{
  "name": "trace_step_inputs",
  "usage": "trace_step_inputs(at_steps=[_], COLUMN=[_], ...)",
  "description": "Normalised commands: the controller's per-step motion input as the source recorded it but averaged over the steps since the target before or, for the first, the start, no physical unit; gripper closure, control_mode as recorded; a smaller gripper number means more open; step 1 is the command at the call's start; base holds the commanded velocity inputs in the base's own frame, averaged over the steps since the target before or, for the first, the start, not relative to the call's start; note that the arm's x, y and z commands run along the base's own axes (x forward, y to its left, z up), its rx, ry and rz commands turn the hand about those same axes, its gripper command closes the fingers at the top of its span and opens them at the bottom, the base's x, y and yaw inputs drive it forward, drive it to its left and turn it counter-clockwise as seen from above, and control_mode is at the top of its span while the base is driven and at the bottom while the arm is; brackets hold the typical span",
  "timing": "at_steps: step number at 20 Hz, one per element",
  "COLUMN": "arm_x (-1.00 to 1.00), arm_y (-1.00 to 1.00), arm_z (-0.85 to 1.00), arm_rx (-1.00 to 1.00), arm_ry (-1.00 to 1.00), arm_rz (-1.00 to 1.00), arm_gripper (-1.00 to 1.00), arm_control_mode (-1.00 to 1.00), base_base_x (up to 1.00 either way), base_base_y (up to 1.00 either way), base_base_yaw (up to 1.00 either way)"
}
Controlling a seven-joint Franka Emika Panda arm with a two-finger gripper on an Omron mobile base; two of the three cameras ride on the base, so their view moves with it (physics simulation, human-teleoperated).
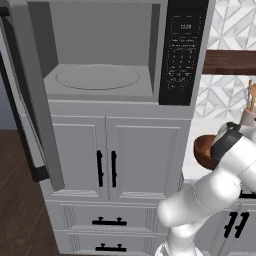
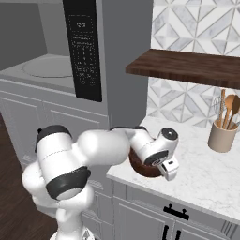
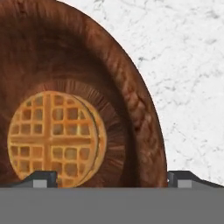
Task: Open the microwave, place the bowl with waffle inside the microwave, then close the microwave door and turn it on.
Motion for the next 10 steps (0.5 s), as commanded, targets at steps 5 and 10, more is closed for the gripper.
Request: trace_step_inputs(at_steps=[5,10], arm_x=[0.23,0.03], arm_y=[0.00,0.00], arm_z=[-0.29,-0.22], arm_rx=[0.00,0.00], arm_ry=[0.08,0.04], arm_rz=[0.04,0.01], arm_gripper=[-1.00,1.00], arm_control_mode=[-1.00,-1.00], base_base_x=[0.00,0.00], base_base_y=[0.00,0.00], base_base_yaw=[0.00,0.00])
